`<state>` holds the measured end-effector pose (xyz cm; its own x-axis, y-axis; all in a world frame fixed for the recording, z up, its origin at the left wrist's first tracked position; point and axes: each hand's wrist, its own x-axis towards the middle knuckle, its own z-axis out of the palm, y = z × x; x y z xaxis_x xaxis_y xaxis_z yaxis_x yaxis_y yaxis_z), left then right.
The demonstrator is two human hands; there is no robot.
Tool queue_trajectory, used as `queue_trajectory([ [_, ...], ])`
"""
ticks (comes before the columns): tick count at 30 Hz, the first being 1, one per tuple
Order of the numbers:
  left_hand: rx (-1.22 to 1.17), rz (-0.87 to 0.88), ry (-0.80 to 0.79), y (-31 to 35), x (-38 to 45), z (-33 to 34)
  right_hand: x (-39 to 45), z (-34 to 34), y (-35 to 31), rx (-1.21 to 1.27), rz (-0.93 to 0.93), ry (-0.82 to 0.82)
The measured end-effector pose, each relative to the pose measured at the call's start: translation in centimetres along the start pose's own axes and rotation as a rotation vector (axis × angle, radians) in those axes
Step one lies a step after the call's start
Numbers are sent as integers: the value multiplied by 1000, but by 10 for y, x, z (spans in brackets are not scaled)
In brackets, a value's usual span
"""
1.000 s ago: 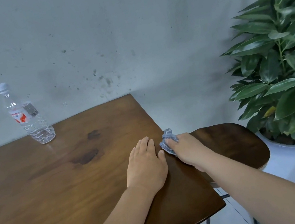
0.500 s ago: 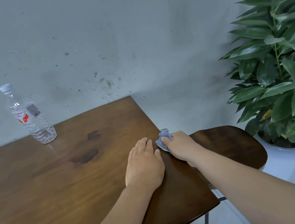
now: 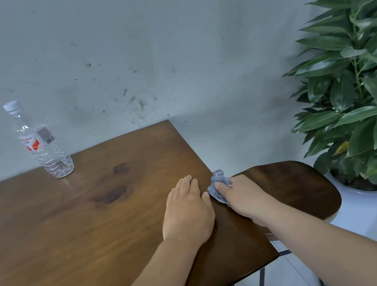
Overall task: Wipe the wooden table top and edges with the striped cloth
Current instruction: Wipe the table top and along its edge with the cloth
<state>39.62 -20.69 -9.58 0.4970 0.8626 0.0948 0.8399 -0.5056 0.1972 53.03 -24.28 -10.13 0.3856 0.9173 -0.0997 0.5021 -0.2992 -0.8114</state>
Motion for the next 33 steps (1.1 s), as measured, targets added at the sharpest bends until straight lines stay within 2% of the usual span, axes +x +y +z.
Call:
queue_trajectory([
  [7, -19, 8, 8, -1, 0, 0, 14, 1, -13, 6, 10, 15],
  [15, 3, 79, -40, -2, -11, -4, -18, -4, 2, -69, -24, -30],
  [20, 20, 102, -47, -3, -9, -2, -33, -6, 7, -40, 11, -26],
  [28, -21, 145, -35, -6, -3, 2, 0, 0, -14, -33, 75, 17],
  [33, 4, 167, -51, -7, -5, 3, -9, 0, -9, 17, 119, 22],
])
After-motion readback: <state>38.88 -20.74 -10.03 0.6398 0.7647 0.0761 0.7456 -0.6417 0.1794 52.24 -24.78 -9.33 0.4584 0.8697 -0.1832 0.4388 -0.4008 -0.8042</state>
